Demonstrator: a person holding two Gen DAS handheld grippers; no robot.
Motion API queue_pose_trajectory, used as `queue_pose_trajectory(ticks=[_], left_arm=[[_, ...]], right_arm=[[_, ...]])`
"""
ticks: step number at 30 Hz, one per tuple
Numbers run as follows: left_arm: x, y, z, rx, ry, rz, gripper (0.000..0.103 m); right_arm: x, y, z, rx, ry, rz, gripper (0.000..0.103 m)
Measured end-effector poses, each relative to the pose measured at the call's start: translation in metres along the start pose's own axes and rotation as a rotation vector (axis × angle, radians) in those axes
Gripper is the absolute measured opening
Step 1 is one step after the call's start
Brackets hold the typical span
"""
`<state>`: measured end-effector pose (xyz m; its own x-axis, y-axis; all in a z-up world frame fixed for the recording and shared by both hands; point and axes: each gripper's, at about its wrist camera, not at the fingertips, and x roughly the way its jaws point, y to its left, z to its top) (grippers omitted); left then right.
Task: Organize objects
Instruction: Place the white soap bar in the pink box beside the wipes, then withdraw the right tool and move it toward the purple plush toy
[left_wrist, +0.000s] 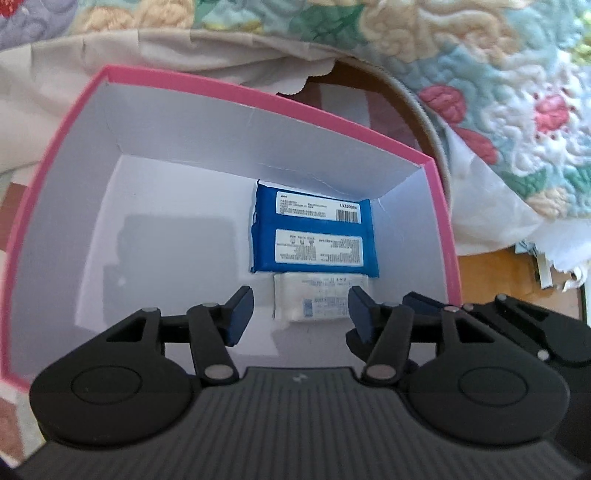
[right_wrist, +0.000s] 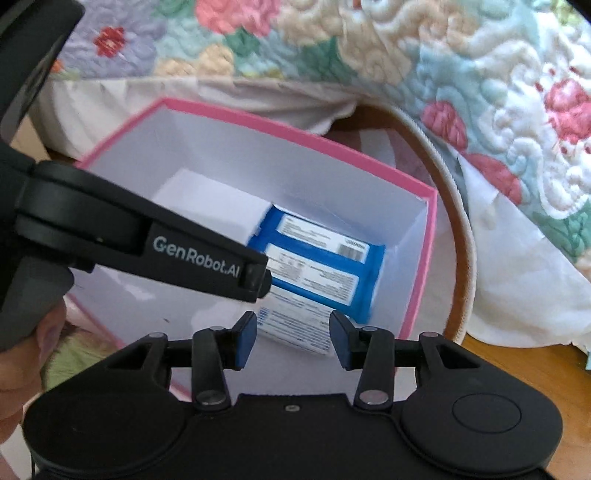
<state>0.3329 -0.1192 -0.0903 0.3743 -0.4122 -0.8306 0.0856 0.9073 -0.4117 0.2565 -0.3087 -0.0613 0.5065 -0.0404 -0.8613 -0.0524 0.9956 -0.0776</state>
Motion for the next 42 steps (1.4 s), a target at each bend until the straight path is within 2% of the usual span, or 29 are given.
queue_pose_trajectory(ticks=[4, 7, 10, 14, 18, 21, 24, 33, 36, 42], left_arm=[[-0.026, -0.003, -0.007, 0.024, 0.015, 0.002, 0.056], [-0.05, -0.009, -0.012, 0.076, 0.012, 0.03, 0.056], [-0.077, -0.012, -0.017, 0.11, -0.002, 0.056, 0.056], [-0.11, -0.013, -0.025, 0.134, -0.012, 0.054, 0.056], [-0.145, -0.011, -0.036, 0.149, -0.002, 0.068, 0.057], [-0.168, -0.011, -0.048, 0.185, 0.005, 0.071, 0.061], [-0.182, -0.006, -0.057, 0.171, 0.041, 0.038, 0.061], [-0.222, -0.002, -0.093, 0.215, 0.034, 0.076, 0.063], [-0.226, 0.002, -0.108, 0.217, 0.026, 0.118, 0.063], [-0.228, 0.016, -0.141, 0.195, 0.029, 0.112, 0.064]], right_arm=[[-0.021, 0.001, -0.003, 0.026, -0.032, 0.059, 0.051], [-0.039, 0.004, -0.004, 0.038, -0.041, 0.097, 0.052], [-0.063, 0.007, -0.009, 0.037, -0.06, 0.118, 0.053], [-0.095, 0.008, -0.014, 0.043, -0.087, 0.139, 0.055], [-0.128, 0.011, -0.021, 0.047, -0.122, 0.167, 0.06], [-0.149, 0.017, -0.026, 0.037, -0.145, 0.186, 0.062], [-0.171, 0.028, -0.033, 0.005, -0.149, 0.194, 0.065], [-0.229, 0.061, -0.055, -0.105, -0.182, 0.206, 0.072], [-0.243, 0.073, -0.063, -0.128, -0.199, 0.226, 0.075], [-0.252, 0.099, -0.085, -0.146, -0.187, 0.287, 0.078]])
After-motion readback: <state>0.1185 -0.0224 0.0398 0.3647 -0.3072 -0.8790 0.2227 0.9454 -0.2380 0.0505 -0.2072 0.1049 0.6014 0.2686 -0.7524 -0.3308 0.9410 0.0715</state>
